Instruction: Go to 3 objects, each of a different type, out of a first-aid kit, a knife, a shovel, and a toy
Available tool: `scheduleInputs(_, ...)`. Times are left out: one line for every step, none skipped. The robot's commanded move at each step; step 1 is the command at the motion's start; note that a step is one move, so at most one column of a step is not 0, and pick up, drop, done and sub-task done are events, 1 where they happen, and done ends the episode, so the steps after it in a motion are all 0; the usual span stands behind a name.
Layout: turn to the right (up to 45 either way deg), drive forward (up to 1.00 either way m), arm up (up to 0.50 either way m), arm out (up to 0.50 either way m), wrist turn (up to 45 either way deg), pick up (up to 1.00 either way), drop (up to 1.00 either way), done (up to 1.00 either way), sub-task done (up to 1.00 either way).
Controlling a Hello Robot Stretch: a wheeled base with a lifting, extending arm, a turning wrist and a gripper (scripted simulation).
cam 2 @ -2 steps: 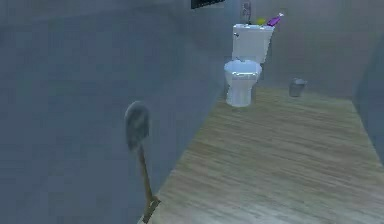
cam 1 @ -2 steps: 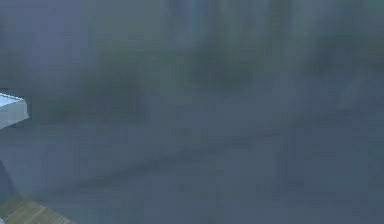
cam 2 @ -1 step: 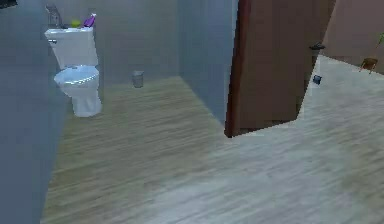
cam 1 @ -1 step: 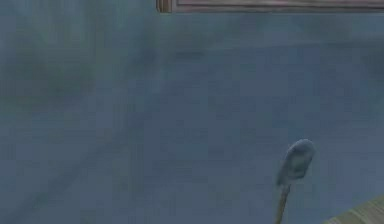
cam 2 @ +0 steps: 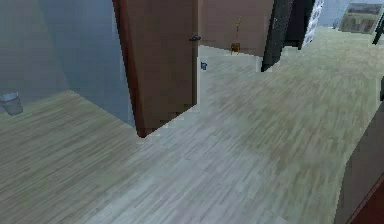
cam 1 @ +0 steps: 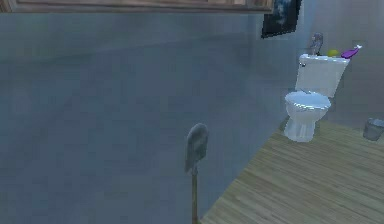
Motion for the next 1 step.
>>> scheduleInputs(0.0,0.0,0.0,0.0,0.0,0.0,0.0,1.0,0.0)
